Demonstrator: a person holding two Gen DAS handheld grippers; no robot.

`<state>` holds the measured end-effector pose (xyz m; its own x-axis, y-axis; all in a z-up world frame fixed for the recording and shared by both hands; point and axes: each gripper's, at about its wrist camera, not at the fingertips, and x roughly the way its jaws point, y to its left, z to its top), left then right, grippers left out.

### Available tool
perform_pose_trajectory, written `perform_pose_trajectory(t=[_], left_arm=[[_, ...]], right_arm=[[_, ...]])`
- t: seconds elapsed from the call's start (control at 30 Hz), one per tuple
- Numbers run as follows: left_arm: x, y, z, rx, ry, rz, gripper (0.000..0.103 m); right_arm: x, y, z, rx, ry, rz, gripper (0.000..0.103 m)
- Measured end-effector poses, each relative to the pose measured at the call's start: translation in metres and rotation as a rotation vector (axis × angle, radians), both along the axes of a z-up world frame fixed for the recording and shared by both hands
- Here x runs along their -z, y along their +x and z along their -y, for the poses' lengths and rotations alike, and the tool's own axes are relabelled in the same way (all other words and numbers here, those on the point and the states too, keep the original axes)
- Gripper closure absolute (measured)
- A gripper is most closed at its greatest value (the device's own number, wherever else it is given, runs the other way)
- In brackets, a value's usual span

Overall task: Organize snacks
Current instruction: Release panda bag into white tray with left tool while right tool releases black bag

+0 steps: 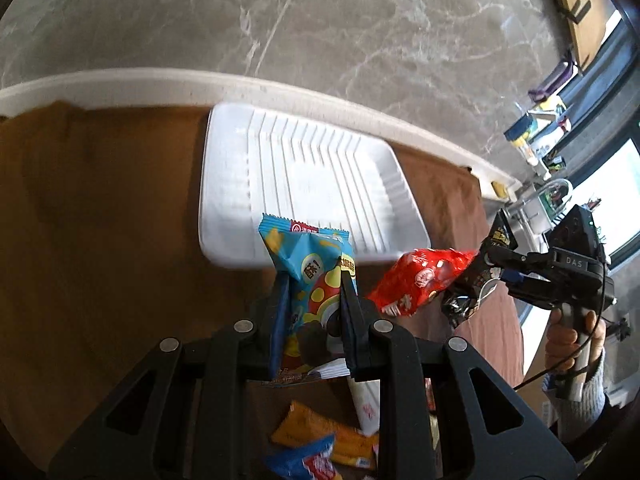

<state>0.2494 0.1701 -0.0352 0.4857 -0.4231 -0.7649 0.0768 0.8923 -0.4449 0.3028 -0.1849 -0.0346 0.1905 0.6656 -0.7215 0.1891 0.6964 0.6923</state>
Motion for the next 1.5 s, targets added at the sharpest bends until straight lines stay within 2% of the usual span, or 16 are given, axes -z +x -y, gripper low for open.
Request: perform_pose_trajectory(t=[0.17, 0.4, 0.7, 0.87, 0.93, 1.07, 1.3, 1.5], left_arm=[[-0.008, 0.023, -0.007, -0.002, 0.006, 0.032, 0.082], [-0.005, 0.062, -0.005, 0.001, 0.026, 0.043, 0.082], [0.012, 0.102, 0.005, 0.024, 0.082, 0.042, 0.082], [0.027, 0.121, 0.018, 0.036, 0.176, 0.031, 0.081], [0.034, 0.126, 0.024, 0.044, 0.235, 0.037, 0.081], [0.042, 0.130, 0.029, 0.043, 0.297, 0.037, 0.080], [0.040, 0.125, 0.018, 0.005, 0.286, 0.031, 0.080], [0.020, 0.097, 0.007, -0.029, 0.257, 0.060, 0.080]], right_arm=[[-0.026, 0.038, -0.003, -0.006, 0.015, 0.068, 0.072], [-0.032, 0.076, -0.016, -0.027, 0.031, 0.108, 0.072], [0.013, 0.121, -0.041, -0.015, 0.042, 0.035, 0.072], [0.049, 0.134, -0.060, -0.037, -0.005, -0.037, 0.069], [0.058, 0.134, -0.065, -0.058, -0.040, -0.044, 0.061], [0.062, 0.127, -0.074, -0.104, -0.081, -0.023, 0.058], [0.042, 0.103, -0.090, -0.211, -0.157, 0.057, 0.054], [0.017, 0.061, -0.107, -0.369, -0.277, 0.190, 0.051]])
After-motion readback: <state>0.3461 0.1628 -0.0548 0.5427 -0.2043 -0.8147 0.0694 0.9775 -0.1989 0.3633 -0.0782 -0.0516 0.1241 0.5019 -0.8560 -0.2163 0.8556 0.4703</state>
